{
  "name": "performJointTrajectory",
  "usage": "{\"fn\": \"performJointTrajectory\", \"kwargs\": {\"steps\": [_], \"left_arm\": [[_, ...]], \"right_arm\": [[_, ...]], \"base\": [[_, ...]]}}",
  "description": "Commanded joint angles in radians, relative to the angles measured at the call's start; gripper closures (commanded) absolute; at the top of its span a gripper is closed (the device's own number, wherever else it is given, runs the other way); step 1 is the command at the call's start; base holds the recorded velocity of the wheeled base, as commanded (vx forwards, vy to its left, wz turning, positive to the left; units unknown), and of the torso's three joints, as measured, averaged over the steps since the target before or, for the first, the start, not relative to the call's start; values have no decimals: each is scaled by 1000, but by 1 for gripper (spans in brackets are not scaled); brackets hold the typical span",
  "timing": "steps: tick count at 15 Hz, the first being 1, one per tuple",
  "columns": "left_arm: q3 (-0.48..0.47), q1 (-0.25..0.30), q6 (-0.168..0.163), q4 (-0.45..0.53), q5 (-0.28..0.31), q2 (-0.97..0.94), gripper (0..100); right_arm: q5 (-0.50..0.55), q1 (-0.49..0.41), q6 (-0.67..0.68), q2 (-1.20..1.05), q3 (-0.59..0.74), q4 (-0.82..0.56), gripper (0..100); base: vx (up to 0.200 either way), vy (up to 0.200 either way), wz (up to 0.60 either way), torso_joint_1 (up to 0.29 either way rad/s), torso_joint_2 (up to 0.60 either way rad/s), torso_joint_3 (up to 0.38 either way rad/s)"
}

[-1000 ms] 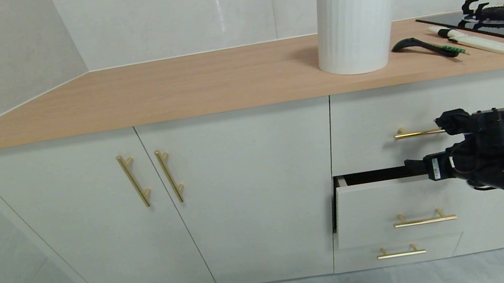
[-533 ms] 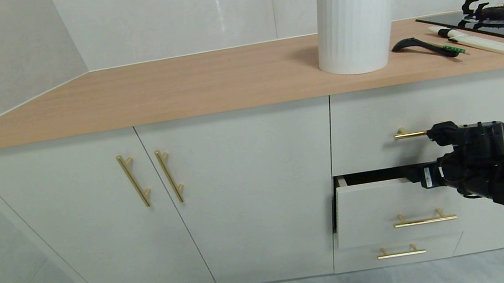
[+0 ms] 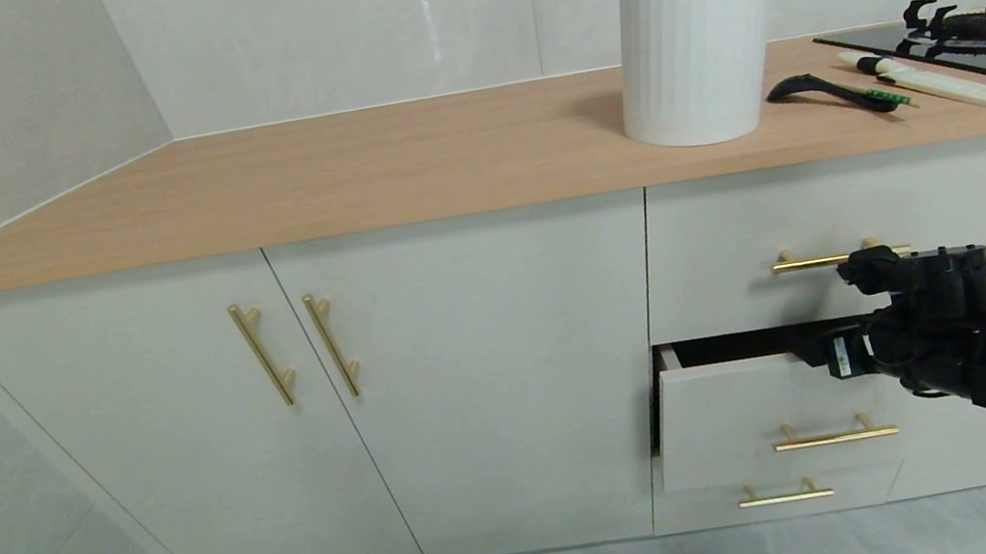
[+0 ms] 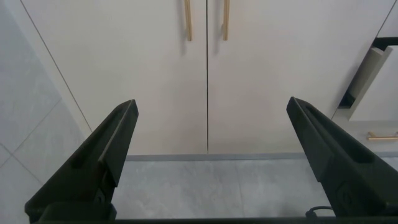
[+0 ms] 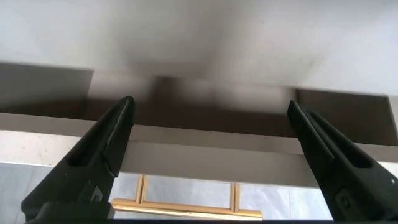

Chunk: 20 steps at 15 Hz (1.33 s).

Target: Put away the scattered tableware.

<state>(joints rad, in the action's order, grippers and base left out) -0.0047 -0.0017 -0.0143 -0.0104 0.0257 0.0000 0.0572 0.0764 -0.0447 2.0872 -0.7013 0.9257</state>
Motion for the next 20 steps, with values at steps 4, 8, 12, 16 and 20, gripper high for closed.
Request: {"fn": "performJointTrajectory", "kwargs": {"steps": [4,8,12,16,20], "left_arm": [[0,0,0,0,0,2,0],[0,0,-1,0,0,2,0],[0,0,-1,0,0,2,0],[0,0,0,0,0,2,0],[0,0,0,0,0,2,0]], "right_arm": [[0,0,-14,-70,39,-36,0],[0,2,-14,-133,59,-131,0],[0,3,-21,-191,69,-260,0],[0,6,-35,-250,71,-433,0],[1,6,-60,-297,78,-564,0]], "base": [[0,0,0,0,0,0],[0,0,0,0,0,0],[0,0,0,0,0,0],[0,0,0,0,0,0],[0,0,0,0,0,0]]}}
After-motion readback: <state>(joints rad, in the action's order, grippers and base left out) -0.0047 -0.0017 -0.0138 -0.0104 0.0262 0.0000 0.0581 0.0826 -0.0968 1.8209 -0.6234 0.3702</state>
